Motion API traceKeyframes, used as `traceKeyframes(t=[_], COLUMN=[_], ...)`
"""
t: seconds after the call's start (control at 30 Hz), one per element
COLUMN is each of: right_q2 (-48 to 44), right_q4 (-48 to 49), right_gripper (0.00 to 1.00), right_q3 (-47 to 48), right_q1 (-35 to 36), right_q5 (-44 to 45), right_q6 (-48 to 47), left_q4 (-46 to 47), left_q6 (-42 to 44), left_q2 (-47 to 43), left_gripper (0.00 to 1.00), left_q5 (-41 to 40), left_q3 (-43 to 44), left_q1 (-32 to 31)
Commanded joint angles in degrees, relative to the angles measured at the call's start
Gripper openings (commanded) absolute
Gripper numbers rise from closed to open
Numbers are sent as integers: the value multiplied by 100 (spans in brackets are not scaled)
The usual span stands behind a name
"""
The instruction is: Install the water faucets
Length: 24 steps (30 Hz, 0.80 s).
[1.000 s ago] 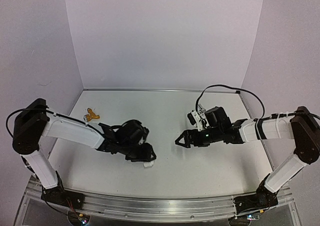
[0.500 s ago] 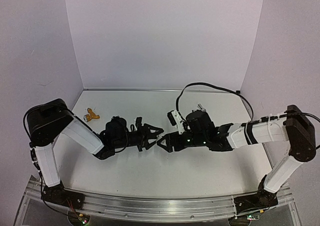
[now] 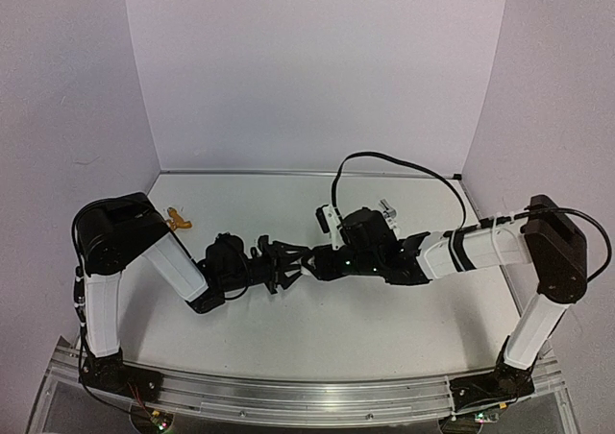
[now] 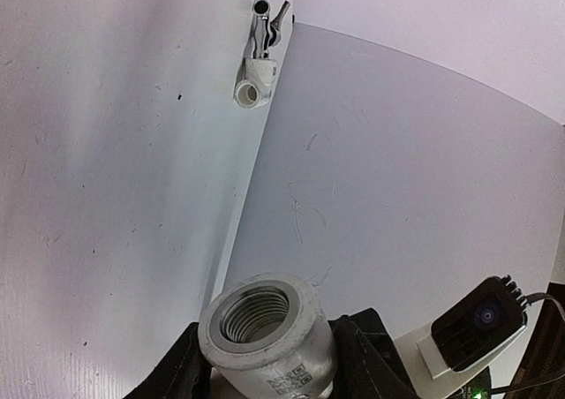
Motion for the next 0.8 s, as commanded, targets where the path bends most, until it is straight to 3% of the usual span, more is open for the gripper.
traceKeyframes(t=[0.0, 0.03, 0.17, 0.3, 0.4, 0.5, 0.63, 0.77], right_q2=[230, 253, 368, 485, 492, 490, 466, 368], right_q4=[195, 198, 199, 199, 209, 225, 225, 225], right_gripper=[30, 28, 44, 43, 38, 22, 1, 0], right_q3=[344, 348, 402, 470, 488, 489, 452, 389], right_q1=[25, 27, 29, 24, 22, 25, 28, 26], right_q5=[10, -8, -190, -219, -174, -140, -63, 103], right_q6=[-15, 6, 69, 71, 47, 32, 33, 20], left_q4=[1370, 1392, 1448, 1483, 1502, 1524, 1526, 1531], left_q6=[-108, -90, -55, -47, -37, 7, 159, 253], left_q2=[-4, -6, 0, 27, 27, -15, -111, -144], left_gripper=[9, 10, 11, 11, 11, 13, 29, 55], left_q5=[297, 276, 268, 323, 353, 340, 303, 261], left_q3=[154, 143, 139, 183, 171, 114, 35, -54], left_q1=[-118, -115, -89, -88, -88, -84, -71, -71])
